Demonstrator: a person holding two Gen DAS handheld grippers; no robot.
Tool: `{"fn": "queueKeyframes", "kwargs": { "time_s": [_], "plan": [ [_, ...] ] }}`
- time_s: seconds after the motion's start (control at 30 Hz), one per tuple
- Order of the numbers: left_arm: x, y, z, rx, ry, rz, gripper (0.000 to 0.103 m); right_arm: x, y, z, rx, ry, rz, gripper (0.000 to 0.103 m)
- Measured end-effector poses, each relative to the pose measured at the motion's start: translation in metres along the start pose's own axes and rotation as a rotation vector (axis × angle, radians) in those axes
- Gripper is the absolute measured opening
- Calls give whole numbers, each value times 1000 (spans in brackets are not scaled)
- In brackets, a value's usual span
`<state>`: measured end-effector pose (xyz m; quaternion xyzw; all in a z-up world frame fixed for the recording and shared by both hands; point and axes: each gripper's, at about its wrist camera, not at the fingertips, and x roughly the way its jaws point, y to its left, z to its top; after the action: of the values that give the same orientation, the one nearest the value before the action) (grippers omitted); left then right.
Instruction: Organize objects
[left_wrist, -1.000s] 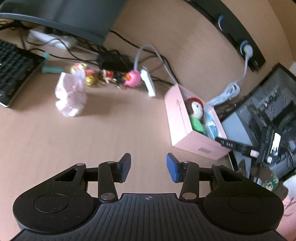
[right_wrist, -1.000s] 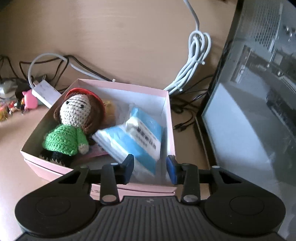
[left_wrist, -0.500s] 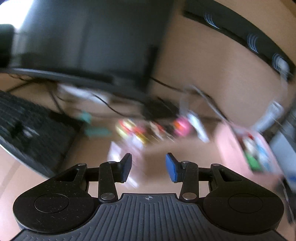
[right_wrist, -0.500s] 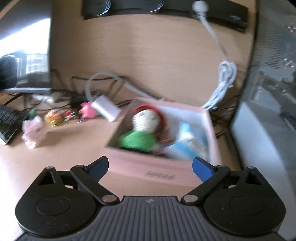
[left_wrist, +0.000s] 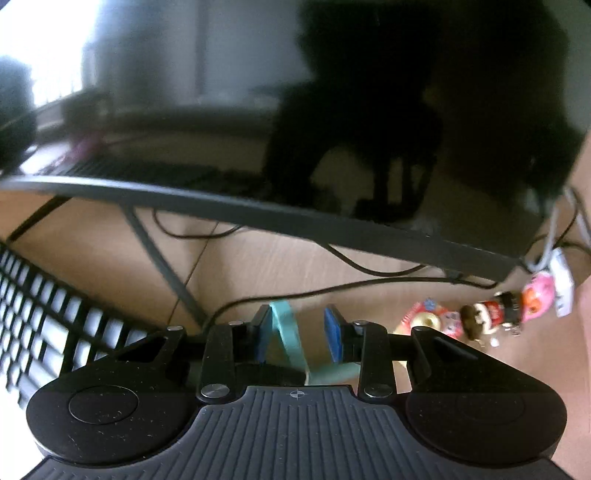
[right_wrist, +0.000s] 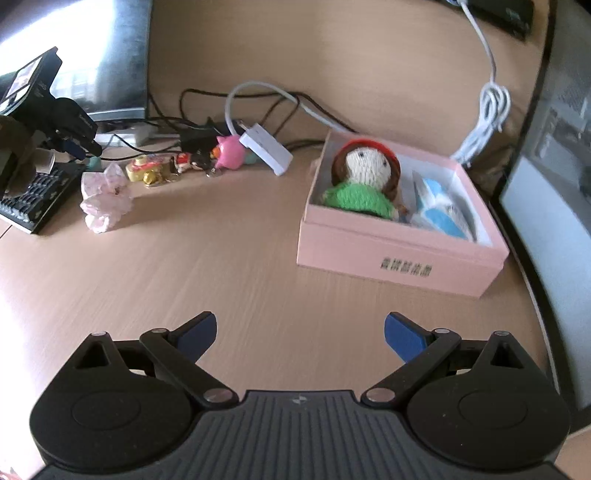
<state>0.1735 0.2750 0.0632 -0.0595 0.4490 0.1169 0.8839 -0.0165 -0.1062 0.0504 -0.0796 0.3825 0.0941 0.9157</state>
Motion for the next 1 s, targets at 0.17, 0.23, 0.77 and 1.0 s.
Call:
{"fn": "queueKeyframes", "kwargs": {
  "time_s": [0.17, 0.23, 0.77, 1.0],
  "plan": [
    [16, -11, 4, 34, 43, 50, 35, 4, 0, -4, 25, 15, -23, 98],
    [16, -16, 2, 55, 28, 58, 35, 6, -1, -4, 40, 24, -31, 98],
    [-82, -45, -87, -94, -108, -526, 25, 8, -1, 2, 43, 9, -31, 98],
    [-123, -24, -133, -162, -101, -397, 25, 31, 24, 64, -97, -129, 22, 98]
  ]
}}
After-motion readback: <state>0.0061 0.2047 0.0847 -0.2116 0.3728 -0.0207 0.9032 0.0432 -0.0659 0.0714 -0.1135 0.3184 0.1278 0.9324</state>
